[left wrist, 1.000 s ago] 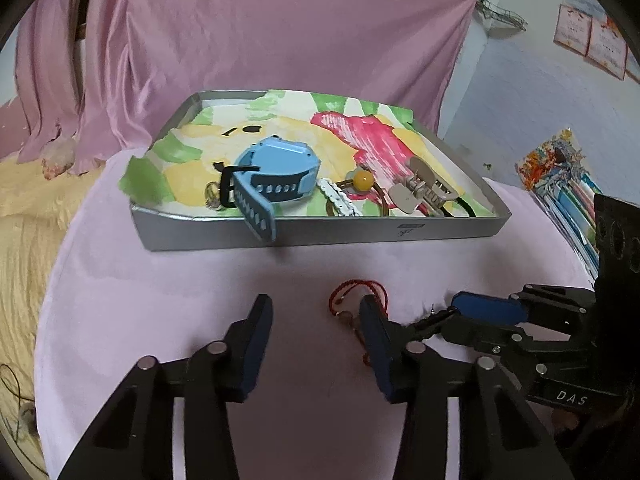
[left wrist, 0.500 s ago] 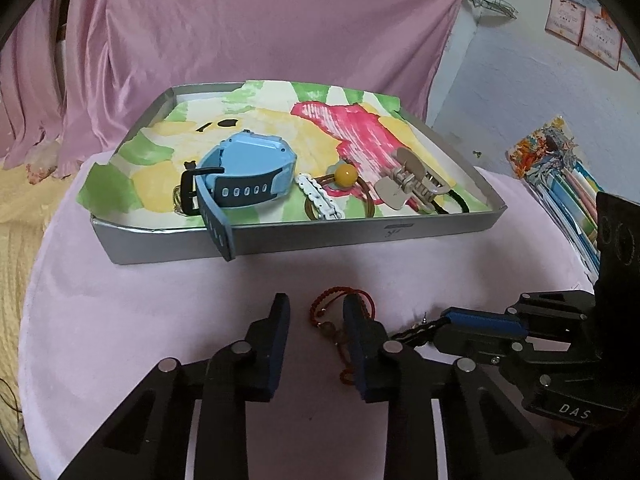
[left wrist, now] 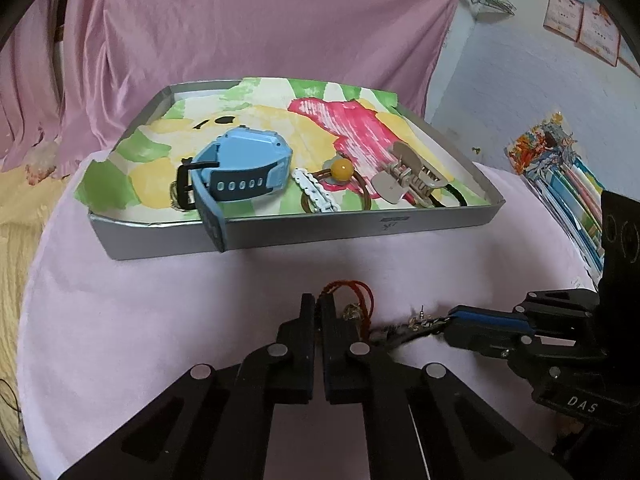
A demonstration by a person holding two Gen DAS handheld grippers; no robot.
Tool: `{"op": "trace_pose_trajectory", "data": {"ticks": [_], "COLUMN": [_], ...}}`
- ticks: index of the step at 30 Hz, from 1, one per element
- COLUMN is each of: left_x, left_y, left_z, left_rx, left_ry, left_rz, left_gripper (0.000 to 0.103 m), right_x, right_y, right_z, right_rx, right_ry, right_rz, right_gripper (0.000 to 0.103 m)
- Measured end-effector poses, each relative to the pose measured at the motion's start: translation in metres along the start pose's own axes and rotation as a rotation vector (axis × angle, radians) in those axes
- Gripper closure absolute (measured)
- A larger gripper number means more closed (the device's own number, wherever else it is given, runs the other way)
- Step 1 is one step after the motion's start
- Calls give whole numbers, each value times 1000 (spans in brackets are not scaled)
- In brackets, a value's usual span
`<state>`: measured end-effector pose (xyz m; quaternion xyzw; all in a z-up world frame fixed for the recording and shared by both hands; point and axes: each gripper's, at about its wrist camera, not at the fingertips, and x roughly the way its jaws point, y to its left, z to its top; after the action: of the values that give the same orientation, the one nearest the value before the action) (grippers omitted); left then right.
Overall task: Organize jewelry
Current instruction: 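Close the right tool on the black beaded cord while the left tool grasps the red bracelet, then carry the black cord with the right tool while the left tool carries the red bracelet over the tray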
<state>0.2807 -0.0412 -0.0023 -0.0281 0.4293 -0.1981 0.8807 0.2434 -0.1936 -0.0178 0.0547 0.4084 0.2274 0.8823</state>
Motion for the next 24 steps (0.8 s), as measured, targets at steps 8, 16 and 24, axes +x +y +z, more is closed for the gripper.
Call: {"op": "trace_pose_trajectory", "data": {"ticks": [8, 16, 24], "left_x": [-10, -28, -48], "left_y": [-2, -2, -6], "left_z": [-7, -9, -2], "left_rx": [-4, -17, -20], "left_ry": [-33, -90, -158], "left_rz": [8, 14, 18], "left_gripper": [101, 101, 101], "right_x": [-11, -26, -39], "right_y": [-4, -9, -11], "right_z": [-3, -2, -1], "right_rx": [23, 37, 47], "right_ry": [-39, -96, -149], "right_rz": [-11, -35, -44], "right_gripper": [100, 101, 101]}}
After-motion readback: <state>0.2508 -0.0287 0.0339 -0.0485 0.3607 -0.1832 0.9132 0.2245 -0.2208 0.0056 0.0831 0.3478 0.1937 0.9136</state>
